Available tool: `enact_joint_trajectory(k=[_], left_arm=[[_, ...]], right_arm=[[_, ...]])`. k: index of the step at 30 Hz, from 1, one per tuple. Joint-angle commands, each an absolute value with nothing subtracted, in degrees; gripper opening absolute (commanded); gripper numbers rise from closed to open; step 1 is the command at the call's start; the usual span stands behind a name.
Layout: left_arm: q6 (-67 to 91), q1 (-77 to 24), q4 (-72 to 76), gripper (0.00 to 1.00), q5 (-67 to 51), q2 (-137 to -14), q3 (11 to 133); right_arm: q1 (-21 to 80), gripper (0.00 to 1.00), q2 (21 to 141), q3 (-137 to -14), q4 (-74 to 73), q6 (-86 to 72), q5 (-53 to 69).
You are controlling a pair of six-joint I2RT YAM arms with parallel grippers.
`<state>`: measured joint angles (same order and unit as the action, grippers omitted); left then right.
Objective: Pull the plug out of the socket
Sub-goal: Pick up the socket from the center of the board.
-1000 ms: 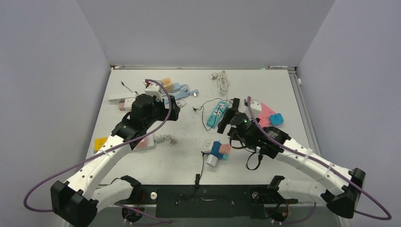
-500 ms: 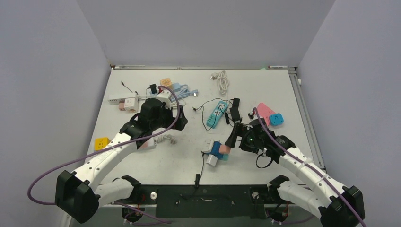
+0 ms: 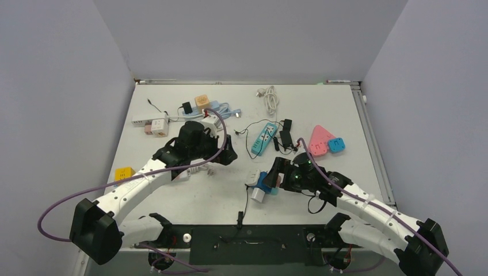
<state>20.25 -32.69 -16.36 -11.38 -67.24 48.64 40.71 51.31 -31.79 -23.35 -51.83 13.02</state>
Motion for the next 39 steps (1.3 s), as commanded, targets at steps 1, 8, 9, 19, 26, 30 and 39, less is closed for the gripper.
enact_joint_trajectory(k=[1,8,9,19,26,30,39], left_arm=[[18.9,-34.8,-14.5,0.96,-12.6,-67.2,49.5],[19.2,-36.4,-14.6,0.96,-13.4,-68.0,49.6],[19.3,-36.4,-14.5,0.96,-13.7,-68.1,49.5],[19.4,-37.0,-14.5,0.96,-13.9,-68.5,49.4],[20.6,-37.3,-12.2,0.96,-18.2,-69.6,49.0],[22.7,-37.4,-10.4,0.96,-20.2,-70.5,48.6],[26.8,-36.1,-4.9,0.96,-27.9,-72.4,48.4]], right_arm=[[43.5,0.83,53.5,-33.9,-23.8,-55.6,6.7],[43.7,0.78,51.5,-33.1,-23.2,-57.1,4.1],[43.7,0.77,51.5,-32.8,-22.5,-57.4,4.1],[43.6,0.57,52.5,-31.7,-20.3,-58.5,5.7],[43.6,0.52,52.2,-29.8,-19.3,-59.5,5.2],[43.6,0.45,52.6,-29.6,-18.9,-59.7,5.1],[43.7,0.06,52.3,-30.8,-14.7,-59.9,4.6]])
